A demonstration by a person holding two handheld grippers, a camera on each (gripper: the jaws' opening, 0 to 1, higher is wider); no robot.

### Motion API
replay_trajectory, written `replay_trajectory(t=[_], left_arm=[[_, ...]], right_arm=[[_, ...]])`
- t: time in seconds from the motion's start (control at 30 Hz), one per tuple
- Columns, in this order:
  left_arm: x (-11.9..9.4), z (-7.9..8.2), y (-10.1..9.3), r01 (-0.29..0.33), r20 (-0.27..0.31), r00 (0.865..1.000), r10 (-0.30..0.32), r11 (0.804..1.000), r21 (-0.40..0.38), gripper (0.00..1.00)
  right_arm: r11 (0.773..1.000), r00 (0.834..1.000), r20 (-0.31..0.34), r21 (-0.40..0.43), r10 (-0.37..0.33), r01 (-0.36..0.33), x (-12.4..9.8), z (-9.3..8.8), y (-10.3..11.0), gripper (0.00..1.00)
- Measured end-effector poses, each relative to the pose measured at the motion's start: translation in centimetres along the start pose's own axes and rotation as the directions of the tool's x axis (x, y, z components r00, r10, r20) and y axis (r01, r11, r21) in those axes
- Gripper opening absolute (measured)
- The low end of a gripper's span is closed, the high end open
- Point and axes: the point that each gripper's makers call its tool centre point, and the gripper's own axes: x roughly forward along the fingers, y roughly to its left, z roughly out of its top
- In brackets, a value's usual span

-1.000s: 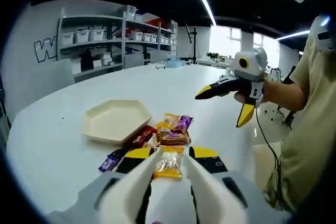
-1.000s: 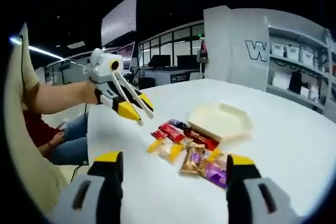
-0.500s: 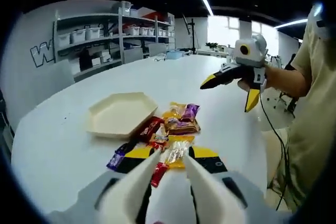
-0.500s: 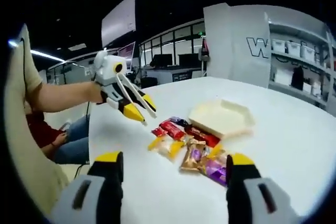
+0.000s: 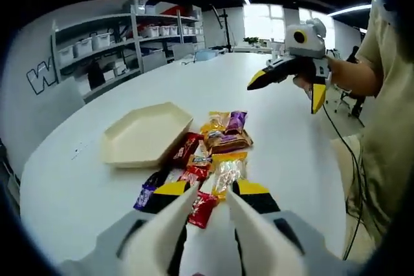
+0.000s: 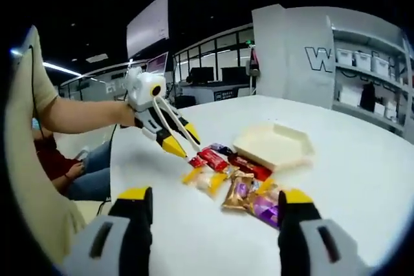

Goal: Place the target food into the container with the food tongs after gripping and lifting it, then release it inside without dropping or visibly crushing the food.

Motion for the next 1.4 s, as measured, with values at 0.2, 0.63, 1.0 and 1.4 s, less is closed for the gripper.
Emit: replay_trajectory(t=[0.2, 0.63, 1.0, 1.4], left_arm=[[0.3, -0.9, 0.3, 0.014, -0.056, 0.998, -0.011, 0.998, 0.055, 0.25], [0.9, -2.0, 0.0, 0.037, -0.116, 0.993, -0.027, 0.996, 0.082, 0.25], [0.4, -1.5, -0.2, 0.039, -0.106, 0.994, -0.033, 0.998, 0.051, 0.25], [1.0, -2.4, -0.2, 0.081, -0.156, 0.985, -0.072, 0.995, 0.05, 0.25]], right_arm=[[1.0, 1.0, 0.004, 0.0, 0.01, -0.01, 0.1, 0.0, 0.3, 0.77], [1.0, 1.0, 0.004, 0.003, 0.023, -0.023, 0.0, -0.4, 0.5, 0.77], [0.999, 0.999, -0.004, 0.001, 0.035, -0.035, 0.2, -0.6, 0.8, 0.77], [0.999, 0.999, -0.008, 0.004, 0.036, -0.036, -0.2, -0.8, 0.7, 0.77]])
